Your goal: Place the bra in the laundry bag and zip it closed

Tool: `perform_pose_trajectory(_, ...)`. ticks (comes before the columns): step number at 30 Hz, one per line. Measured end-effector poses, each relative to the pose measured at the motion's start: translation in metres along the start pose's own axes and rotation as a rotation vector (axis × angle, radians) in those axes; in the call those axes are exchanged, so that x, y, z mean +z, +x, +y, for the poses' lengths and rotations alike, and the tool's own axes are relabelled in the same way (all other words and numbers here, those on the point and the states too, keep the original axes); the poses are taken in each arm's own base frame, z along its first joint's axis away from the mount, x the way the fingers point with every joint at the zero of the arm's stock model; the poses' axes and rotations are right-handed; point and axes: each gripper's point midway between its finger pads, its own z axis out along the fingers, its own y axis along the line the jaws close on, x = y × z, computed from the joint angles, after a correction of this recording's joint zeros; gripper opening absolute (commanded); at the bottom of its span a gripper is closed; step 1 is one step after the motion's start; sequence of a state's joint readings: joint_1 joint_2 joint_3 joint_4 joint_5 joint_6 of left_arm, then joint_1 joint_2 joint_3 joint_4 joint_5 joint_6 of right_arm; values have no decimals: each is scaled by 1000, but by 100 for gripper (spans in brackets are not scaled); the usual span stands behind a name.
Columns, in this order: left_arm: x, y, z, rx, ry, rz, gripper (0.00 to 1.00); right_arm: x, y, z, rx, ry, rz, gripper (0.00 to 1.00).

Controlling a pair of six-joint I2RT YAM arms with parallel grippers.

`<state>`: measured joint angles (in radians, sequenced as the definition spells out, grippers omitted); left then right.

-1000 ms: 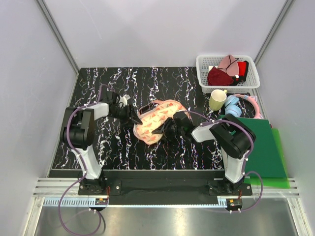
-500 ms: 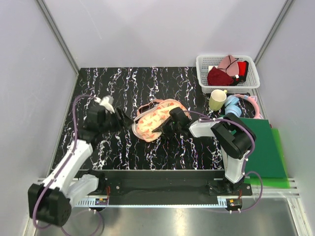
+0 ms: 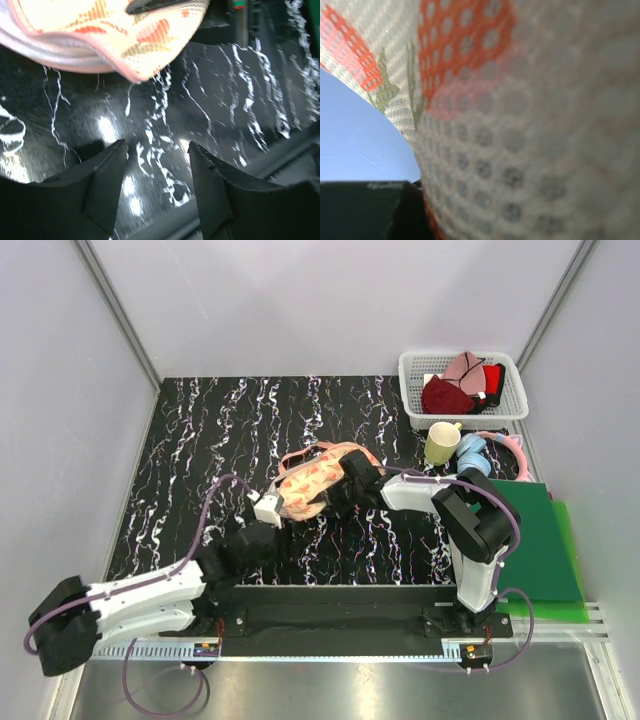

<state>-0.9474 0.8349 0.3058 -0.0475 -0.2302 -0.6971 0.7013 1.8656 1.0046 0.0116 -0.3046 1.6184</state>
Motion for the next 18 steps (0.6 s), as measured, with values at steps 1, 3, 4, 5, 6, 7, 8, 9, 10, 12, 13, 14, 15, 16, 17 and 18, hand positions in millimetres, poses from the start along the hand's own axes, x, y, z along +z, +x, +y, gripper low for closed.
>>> perform_pose_trajectory(1,5,1,1,17,-16,-6,64,0,0,0,5,7,0,29)
perform_pose_trajectory(3,15,1,4,48,-47,-25,67,-1,0,-1,20,25,-1,29)
perform_pose_trajectory(4,20,3,7,65,-67,-26,68,-1,0,-2,27,32,-1,29)
perform_pose_trajectory(5,25,3,9,78,-87,-31,67,-1,0,-3,35,40,-2,29)
perform_pose_trajectory(6,29,3,13,88,-108,-33,65,-1,0,-5,43,47,-2,29)
perform_pose_trajectory(7,32,3,15,96,-128,-39,63,-1,0,-6,49,55,-3,29)
perform_pose_trajectory(8,36,1,17,103,-144,-46,61,-2,0,-8,55,63,-5,29)
perform_pose_trajectory(9,38,-1,19,104,-160,-57,59,-2,0,-8,58,66,-5,29)
perform_pose_trajectory(10,40,-5,20,104,-179,-71,59,-2,0,-9,62,73,-6,29)
perform_pose_trajectory(12,43,-10,21,99,-191,-100,56,-2,0,-8,69,78,-6,29)
perform_pose_trajectory(13,44,-13,20,96,-192,-115,56,-3,1,-7,72,77,-7,29)
perform_pose_trajectory(14,45,-15,19,93,-191,-125,55,-3,1,-7,75,78,-7,29)
perform_pose_trajectory(15,47,-17,18,90,-188,-136,52,-3,1,-6,77,78,-7,29)
perform_pose_trajectory(16,49,-18,17,89,-186,-144,51,-3,1,-6,80,78,-7,29)
perform_pose_trajectory(17,51,-19,17,87,-185,-148,49,-3,1,-6,82,78,-7,29)
perform_pose_trajectory(18,52,-19,16,87,-184,-150,47,-3,1,-6,84,80,-7,29)
